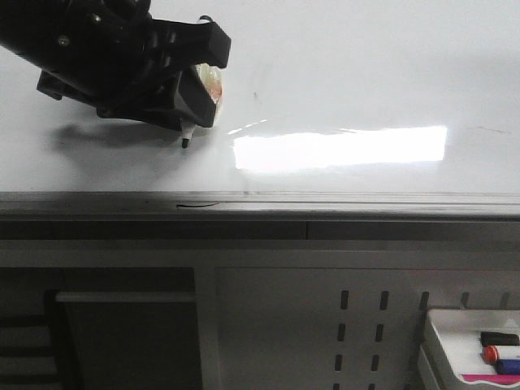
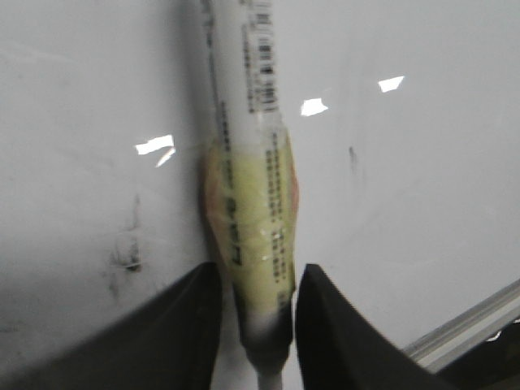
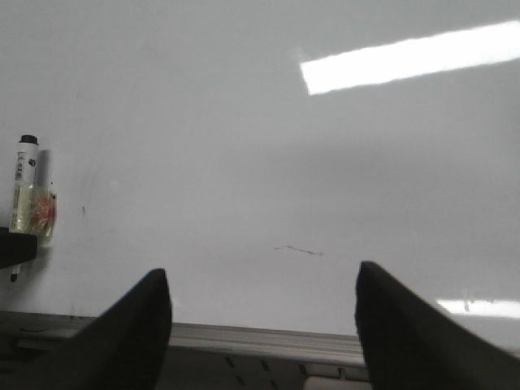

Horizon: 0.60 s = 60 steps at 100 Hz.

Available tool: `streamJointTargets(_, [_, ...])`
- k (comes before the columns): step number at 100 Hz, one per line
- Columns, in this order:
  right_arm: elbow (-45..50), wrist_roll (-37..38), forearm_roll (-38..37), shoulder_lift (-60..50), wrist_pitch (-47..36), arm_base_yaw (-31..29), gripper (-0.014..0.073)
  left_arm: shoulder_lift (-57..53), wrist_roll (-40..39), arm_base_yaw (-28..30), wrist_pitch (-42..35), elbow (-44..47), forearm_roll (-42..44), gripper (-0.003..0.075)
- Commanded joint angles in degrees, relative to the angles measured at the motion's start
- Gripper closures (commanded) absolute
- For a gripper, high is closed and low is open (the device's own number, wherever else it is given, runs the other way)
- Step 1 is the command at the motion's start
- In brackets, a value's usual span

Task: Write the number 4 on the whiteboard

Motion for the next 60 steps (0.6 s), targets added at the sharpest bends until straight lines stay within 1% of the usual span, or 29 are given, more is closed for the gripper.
streamJointTargets(1, [-2.1,-0.6,-0.5,0.7,-3.0,-0.3,0.0158,-1.7,-0.2,0.5,-3.7,-1.9,-0.9,0.0680])
streamJointTargets(5, [-2.1,-0.6,-0.5,0.7,-2.9,-0.3,0.0158,-1.7,-0.2,0.6,-3.7,-1.9,-0.9,0.0740])
streamJointTargets(14, [-2.1,-0.6,-0.5,0.7,-3.0,-0.3,0.0158,-1.7,-0.2,0.6,-3.5,-1.9,-0.9,0.0741])
streamJointTargets(15, [-2.1,-0.6,-0.5,0.7,-3.0,1.9,0.0158,-1.8,-0.2,0.6,-3.5,-1.9,-0.9,0.0741])
streamJointTargets(27, [-2.9,-1.2,1.5,0.7,-1.7,2.6,0.0158,-3.6,0.5,-0.9,-1.0,-1.9,0.9,0.0740])
streamJointTargets(33, [-4.3,-5.7,4.7,1.0,-0.3,4.0,0.0158,-5.3,1.9,-2.4,1.5,-1.9,4.9,0.0740])
streamJointTargets(36, [-5.0,-9.9,6.7,1.3,0.4,5.2,0.0158,-6.1,3.3,-3.3,2.9,-1.9,6.8,0.0740])
streamJointTargets(40, [-6.1,-14.5,10.0,1.8,0.9,6.6,0.0158,-7.4,6.1,-4.7,5.5,-1.9,9.8,0.0740])
streamJointTargets(44, [-7.1,-20.7,13.4,2.5,1.5,8.5,0.0158,-8.6,9.7,-6.0,8.7,-1.9,12.1,0.0740])
streamJointTargets(45, [-7.5,-20.7,13.8,2.6,1.5,9.2,0.0158,-9.1,10.3,-6.5,9.3,-1.9,13.0,0.0740])
streamJointTargets(46, [-7.8,-23.0,14.3,2.9,1.7,9.6,0.0158,-9.3,11.7,-6.7,9.9,-1.9,13.3,0.0740])
streamJointTargets(47, [-8.2,-23.0,14.9,3.1,1.9,9.9,0.0158,-9.7,12.3,-7.2,11.0,-1.9,14.1,0.0740])
streamJointTargets(51, [-9.3,-27.4,16.1,4.0,3.1,12.2,0.0158,-10.8,16.2,-8.5,14.4,-1.9,15.8,0.0740])
streamJointTargets(60, [-11.8,-31.7,16.1,6.5,5.6,17.3,0.0158,-13.5,23.4,-11.4,19.4,-1.9,18.7,0.0741])
